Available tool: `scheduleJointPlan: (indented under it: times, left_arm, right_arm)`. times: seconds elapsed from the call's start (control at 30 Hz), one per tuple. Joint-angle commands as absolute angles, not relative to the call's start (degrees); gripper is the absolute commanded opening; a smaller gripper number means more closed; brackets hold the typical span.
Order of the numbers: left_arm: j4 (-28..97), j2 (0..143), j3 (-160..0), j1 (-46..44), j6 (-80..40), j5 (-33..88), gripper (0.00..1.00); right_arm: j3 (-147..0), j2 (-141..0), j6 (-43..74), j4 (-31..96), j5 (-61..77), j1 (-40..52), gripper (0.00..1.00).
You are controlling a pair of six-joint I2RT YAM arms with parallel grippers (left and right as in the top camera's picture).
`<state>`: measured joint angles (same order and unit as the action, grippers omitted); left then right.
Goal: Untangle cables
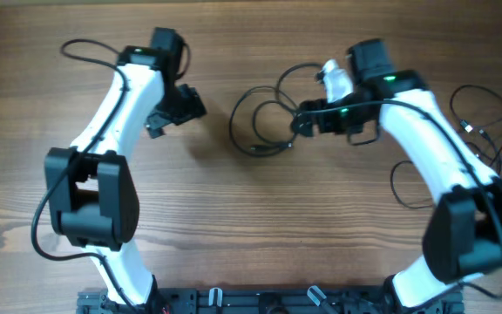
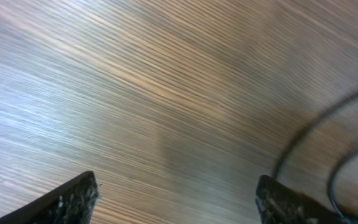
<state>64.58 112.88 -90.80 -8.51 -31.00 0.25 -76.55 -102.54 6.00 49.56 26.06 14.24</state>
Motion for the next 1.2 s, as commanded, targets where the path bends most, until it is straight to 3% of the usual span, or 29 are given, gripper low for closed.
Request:
scheduleJointPlan:
  times: [0.0,0.07,0.17,0.47,0.6,0.83,0.93,1.0,1.13,1.17]
  left_arm:
    - [65.6,112.7,-90.8,-5.7,-31.9,-0.5,0.86]
    - [65.6,112.7,-90.8,-5.2,-32.0,-0.5,0.86]
    - [65.7,112.7,-90.8,-5.4,-32.0,-0.5,0.86]
    - [65.7,112.7,-90.8,-5.4,-32.0,-0.4,0.86]
    - [66.1,112.7,-90.8,-5.4,-32.0,-0.4,0.86]
    - [66.4,112.7,-90.8,-5.4,-32.0,-0.4,0.85]
    - [66.3,112.7,-90.8,-5.4,-32.0,-0.4,0.85]
    - [66.2,112.7,-90.8,-5.4,-32.0,0.4,0.86]
    - [66.3,112.7,-90.8,-5.4,-32.0,0.6,0.85]
    - [66.3,112.7,-90.8,-5.4,-32.0,0.6,0.85]
  right_arm:
    - [-76.0,-109.8,18.7,47.4,25.1,18.7,0.94]
    - [-76.0,-113.9,24.3,44.9,25.1,20.3,0.91]
    - [-76.0,-117.8,28.3,39.9,25.1,20.7,0.78]
    - [-76.0,-118.7,38.1,33.4,22.0,21.2,0.22]
    - [-76.0,-118.7,39.0,33.9,19.9,22.2,0.04]
    - [-76.1,-110.9,24.0,33.9,27.5,21.3,0.04]
    - [-76.1,-103.1,22.5,33.2,20.3,21.3,0.05]
    - [-76.1,-103.0,22.4,32.6,12.9,21.4,0.19]
    - [-76.1,-107.7,21.2,34.9,11.1,21.4,0.2]
    - [-76.1,-108.6,21.5,35.3,11.2,21.4,0.27]
